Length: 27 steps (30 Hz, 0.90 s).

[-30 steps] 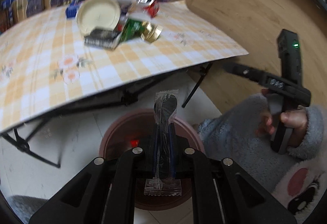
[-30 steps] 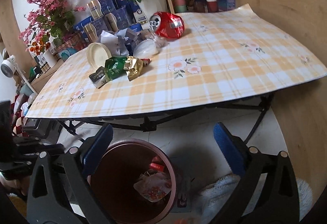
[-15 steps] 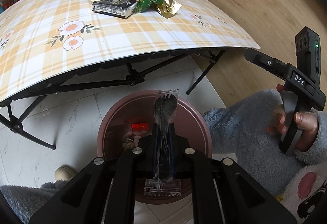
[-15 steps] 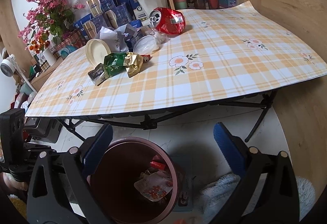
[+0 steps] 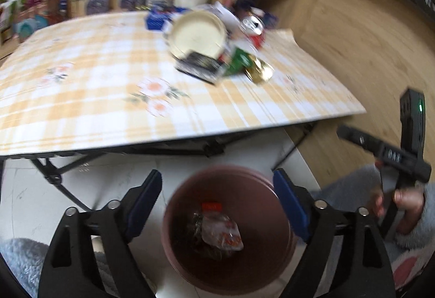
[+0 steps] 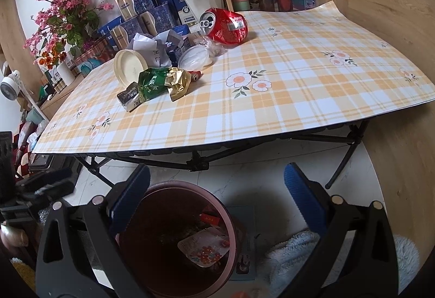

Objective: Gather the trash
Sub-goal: 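Carry the clear plastic spoon over the brown bin with the left tool and release it, then grasp the green-and-gold snack wrapper on the table with the right tool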

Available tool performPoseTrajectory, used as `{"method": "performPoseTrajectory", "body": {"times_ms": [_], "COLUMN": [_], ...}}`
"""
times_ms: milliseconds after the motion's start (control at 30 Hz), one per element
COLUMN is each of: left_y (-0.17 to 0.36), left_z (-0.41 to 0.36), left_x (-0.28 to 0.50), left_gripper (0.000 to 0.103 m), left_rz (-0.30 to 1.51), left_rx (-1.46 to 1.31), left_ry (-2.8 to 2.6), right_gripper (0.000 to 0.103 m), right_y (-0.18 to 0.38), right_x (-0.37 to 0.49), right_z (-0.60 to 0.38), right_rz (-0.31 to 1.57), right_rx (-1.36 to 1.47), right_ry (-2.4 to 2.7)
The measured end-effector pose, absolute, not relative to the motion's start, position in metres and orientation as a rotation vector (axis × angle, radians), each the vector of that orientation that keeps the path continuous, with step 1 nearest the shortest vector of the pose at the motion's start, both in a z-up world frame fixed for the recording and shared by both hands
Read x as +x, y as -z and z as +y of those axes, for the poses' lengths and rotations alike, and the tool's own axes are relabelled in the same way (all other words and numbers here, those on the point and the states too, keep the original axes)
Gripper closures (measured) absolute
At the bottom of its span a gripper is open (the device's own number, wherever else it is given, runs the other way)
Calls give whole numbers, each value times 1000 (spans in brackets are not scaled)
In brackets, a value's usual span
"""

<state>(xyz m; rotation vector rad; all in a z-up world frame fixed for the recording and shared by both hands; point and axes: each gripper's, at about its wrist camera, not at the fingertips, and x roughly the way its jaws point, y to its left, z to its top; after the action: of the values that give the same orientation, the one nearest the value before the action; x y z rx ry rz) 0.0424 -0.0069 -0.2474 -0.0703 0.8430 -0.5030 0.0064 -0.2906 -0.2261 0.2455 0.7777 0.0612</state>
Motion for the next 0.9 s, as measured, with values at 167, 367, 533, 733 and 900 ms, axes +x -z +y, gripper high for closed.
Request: {"method": "performPoseTrajectory", "body": {"times_ms": [167, 367, 533, 733, 900], "left_y": [237, 226, 225, 224, 226], "left_z": [15, 40, 48, 48, 45], "left_x": [46, 46, 47, 46, 49], "left_gripper": [12, 10, 9, 9, 9], "left_rz": [784, 700, 692, 673, 676], "left_rx": [-133, -189, -210, -209, -205], "left_ry": [399, 272, 237, 229, 232], "right_gripper": [6, 6, 6, 6, 6], "right_y": [226, 226, 224, 214, 202], "right_x": [7, 6, 7, 23, 59], "right_z": [-290, -289, -287, -280, -256], "right_rz": [777, 779, 773, 758, 763], "right_rx": [244, 244, 219, 153, -57], "right_ry": [-62, -60, -48, -56, -111]}}
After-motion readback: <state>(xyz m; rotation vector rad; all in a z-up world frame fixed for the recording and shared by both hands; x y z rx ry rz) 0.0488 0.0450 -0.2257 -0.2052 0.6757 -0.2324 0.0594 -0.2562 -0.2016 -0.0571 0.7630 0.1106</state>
